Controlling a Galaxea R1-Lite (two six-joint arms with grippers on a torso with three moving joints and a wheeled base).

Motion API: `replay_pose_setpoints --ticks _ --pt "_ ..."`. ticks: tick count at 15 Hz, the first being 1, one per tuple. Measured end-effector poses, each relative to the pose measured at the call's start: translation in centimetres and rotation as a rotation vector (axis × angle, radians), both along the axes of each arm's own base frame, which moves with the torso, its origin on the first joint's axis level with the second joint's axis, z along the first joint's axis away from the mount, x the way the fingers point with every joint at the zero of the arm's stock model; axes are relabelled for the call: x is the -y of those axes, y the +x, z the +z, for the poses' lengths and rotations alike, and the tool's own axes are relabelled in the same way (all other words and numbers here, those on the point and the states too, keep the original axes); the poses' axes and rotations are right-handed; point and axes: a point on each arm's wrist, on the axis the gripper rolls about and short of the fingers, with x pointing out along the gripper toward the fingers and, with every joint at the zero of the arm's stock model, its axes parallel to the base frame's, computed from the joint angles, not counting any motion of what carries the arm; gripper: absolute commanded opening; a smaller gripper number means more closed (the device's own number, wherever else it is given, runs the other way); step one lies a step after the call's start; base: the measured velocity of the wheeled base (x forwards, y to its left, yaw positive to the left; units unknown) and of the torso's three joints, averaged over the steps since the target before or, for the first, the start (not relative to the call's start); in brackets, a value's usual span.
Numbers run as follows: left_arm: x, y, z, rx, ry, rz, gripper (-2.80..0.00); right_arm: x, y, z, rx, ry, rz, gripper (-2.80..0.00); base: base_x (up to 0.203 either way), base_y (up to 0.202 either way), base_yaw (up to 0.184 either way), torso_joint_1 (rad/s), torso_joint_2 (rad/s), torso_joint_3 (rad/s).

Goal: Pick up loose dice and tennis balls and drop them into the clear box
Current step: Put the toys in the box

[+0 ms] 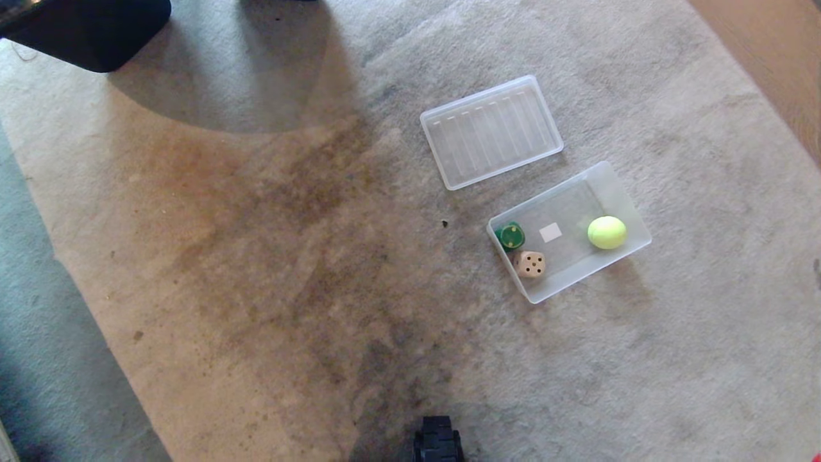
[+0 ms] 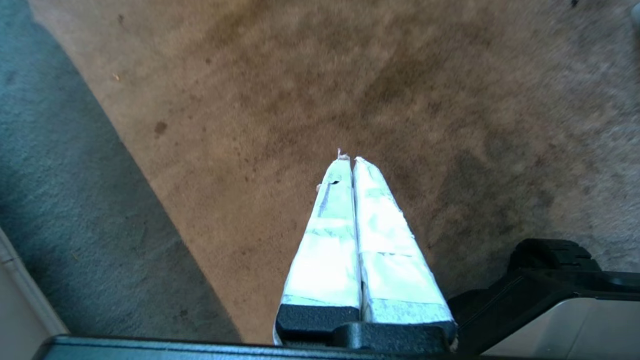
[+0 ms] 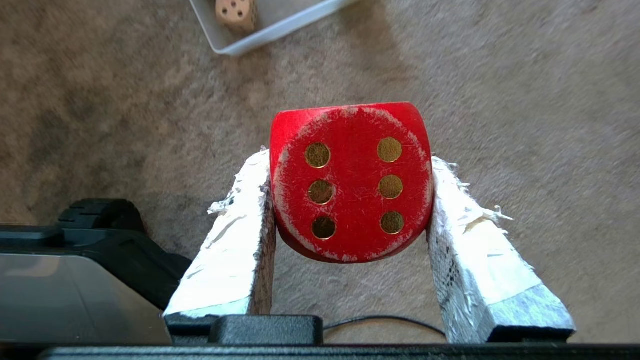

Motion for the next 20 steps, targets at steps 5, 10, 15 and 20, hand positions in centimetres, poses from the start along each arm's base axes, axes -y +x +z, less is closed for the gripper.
replay_pose_setpoints --ticks 5,10,15,20 --pt "0.00 0.00 0.00 0.000 -0.002 -0.001 -2.80 0.00 0.00 0.01 0.000 -0.001 0.002 -2.80 0.000 0.000 0.000 0.003 0.00 -0.195" --pt "0.00 0.00 0.00 0.000 0.000 0.000 -2.80 -0.01 -0.01 0.04 0.002 -0.003 0.004 -2.80 0.000 0.000 0.000 0.001 0.00 -0.038" --pt "0.00 0.00 -0.01 -0.001 0.000 0.000 -2.80 -0.01 -0.01 0.06 0.003 -0.003 0.004 -2.80 0.000 0.000 0.000 0.000 0.00 0.000" --pt "0.00 0.00 -0.01 -0.001 0.000 0.000 -2.80 -0.01 -0.01 0.05 0.002 0.004 0.001 -2.80 0.000 0.000 0.000 0.000 0.00 0.000"
